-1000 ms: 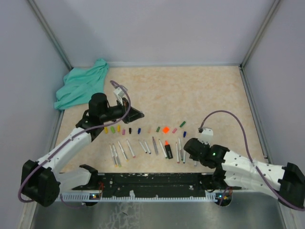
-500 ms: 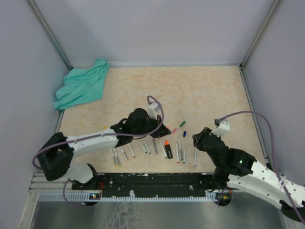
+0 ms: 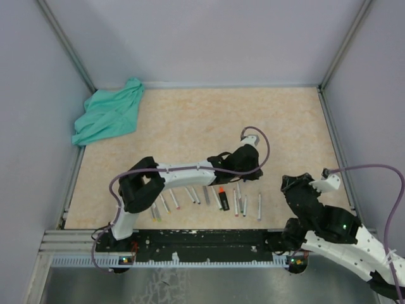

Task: Open the pen caps
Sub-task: Place the pen cap at the center of the board.

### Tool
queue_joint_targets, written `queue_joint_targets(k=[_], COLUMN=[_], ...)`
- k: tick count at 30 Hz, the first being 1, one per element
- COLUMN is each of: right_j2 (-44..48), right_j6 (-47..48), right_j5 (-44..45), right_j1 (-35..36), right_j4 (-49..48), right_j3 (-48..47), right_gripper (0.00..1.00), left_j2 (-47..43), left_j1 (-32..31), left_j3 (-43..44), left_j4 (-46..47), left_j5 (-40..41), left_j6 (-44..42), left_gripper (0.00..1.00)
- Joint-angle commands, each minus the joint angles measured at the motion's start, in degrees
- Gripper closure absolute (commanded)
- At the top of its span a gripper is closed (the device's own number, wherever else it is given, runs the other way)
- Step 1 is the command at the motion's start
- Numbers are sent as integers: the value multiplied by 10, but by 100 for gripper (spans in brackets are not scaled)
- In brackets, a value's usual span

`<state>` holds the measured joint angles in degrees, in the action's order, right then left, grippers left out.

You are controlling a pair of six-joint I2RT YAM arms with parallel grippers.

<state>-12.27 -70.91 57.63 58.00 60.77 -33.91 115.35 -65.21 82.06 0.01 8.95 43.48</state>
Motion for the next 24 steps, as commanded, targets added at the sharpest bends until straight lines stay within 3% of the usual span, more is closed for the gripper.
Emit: queue_joint_targets(k=[1, 8, 24], right_j2=[38, 60, 58], right_j6=[-35, -21, 5], right_j5=[62, 60, 50], right_j1=[3, 3, 3], right_j4=[19, 7, -9], right_j3=[-28, -23, -25], right_gripper=[66, 64, 64], left_j2=[56, 114, 119], left_j1=[-2, -4, -4], left_j3=[62, 133, 147], left_j4=[-91, -147, -167], left_j5=[44, 42, 52], left_j6=[30, 31, 20], left_gripper=[98, 92, 72])
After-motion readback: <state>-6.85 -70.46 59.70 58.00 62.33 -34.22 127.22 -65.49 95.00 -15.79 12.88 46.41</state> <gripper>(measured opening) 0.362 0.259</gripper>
